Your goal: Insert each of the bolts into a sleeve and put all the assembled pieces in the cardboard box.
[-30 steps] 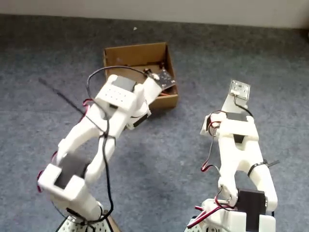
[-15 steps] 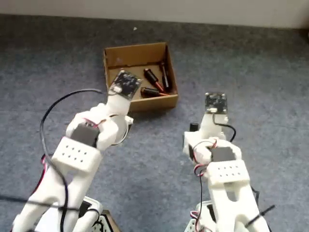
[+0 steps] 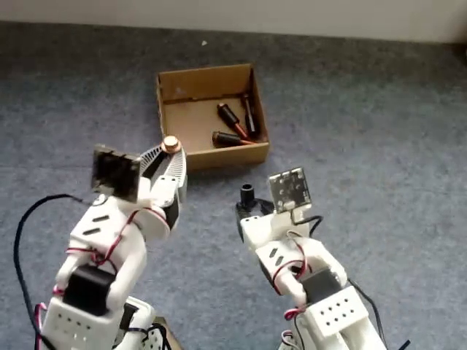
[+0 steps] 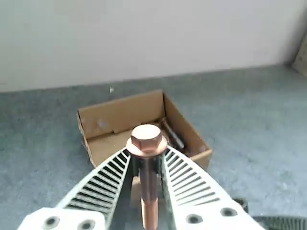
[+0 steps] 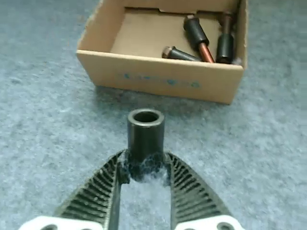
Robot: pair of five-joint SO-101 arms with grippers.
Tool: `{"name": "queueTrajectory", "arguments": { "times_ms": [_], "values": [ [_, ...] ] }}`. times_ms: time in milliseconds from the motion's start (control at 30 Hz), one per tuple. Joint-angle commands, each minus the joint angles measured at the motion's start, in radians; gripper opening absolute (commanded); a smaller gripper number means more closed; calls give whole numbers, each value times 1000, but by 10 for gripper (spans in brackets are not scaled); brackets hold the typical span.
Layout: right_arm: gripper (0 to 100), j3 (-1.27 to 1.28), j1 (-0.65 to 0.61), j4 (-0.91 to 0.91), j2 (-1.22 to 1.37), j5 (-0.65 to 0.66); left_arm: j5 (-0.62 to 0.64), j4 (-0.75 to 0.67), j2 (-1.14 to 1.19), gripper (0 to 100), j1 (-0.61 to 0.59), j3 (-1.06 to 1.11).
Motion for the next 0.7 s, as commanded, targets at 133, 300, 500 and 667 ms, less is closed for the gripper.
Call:
{"name": "queueTrajectory", "arguments": {
  "times_ms": [133,300,500,667],
  "values": [
    [4,71,-125,-33,-266,110,118,-127,-97,5,-2,-7],
    [4,203,-191,-33,-473,178,143,-126,-105,5,59,-4],
    [4,252,-189,-33,-476,180,140,-72,-107,5,191,-4],
    [4,252,-189,-33,-493,180,138,-60,-107,5,209,8]
  ]
}}
